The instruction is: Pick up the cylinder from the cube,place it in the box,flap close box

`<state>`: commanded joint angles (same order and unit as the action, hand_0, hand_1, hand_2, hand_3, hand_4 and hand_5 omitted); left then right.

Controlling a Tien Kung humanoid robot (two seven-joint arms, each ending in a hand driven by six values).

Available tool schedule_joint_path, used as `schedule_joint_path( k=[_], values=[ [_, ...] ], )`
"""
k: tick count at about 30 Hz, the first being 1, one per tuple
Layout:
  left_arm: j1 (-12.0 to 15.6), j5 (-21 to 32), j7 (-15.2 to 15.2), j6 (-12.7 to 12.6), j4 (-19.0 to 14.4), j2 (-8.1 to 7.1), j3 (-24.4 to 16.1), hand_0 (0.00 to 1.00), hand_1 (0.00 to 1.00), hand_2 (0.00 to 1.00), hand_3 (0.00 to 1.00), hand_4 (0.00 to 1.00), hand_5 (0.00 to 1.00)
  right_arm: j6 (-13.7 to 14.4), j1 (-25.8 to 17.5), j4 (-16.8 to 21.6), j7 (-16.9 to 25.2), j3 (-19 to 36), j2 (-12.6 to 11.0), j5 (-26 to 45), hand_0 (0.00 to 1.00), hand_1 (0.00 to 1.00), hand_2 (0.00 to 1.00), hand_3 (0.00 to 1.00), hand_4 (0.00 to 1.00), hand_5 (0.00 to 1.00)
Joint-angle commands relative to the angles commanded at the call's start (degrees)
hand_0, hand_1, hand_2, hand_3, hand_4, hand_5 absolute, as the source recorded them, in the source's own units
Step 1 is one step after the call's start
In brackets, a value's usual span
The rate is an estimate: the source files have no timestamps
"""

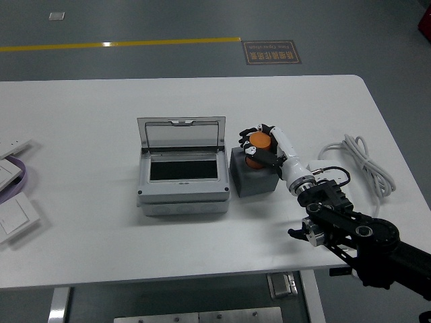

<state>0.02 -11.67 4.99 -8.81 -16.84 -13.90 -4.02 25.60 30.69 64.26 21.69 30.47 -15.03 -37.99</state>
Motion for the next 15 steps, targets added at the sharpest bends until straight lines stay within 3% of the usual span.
schedule_joint_path(
  k=[3,11,12,15],
  values=[
    [0.0,0.1,0.0,0.0,0.0,-0.01,0.1,0.593,0.585,0.548,0.621,0.690,0.243,0.2,-0.4,1.7,0.2,1.3,-0.4,0.0,0.415,0.408,0.368,0.255,0.002,0.002],
    [0.1,0.2,0.0,0.0,0.0,-0.01,0.2,0.593,0.585,0.548,0.621,0.689,0.243,-2.0,-2.1,12.4,0.8,5.5,-3.3,6.4,0.401,0.368,0.332,0.233,0.002,0.002],
    [0.1,0.1,0.0,0.0,0.0,-0.01,0.2,0.593,0.584,0.548,0.621,0.690,0.245,-1.9,-2.2,13.5,0.5,5.6,-3.4,6.4,0.357,0.325,0.283,0.221,0.002,0.002],
    [0.1,0.2,0.0,0.0,0.0,-0.03,0.3,0.593,0.584,0.548,0.621,0.690,0.245,0.1,-1.6,18.4,-2.4,6.1,-3.6,3.0,0.357,0.325,0.283,0.221,0.002,0.002]
  ],
)
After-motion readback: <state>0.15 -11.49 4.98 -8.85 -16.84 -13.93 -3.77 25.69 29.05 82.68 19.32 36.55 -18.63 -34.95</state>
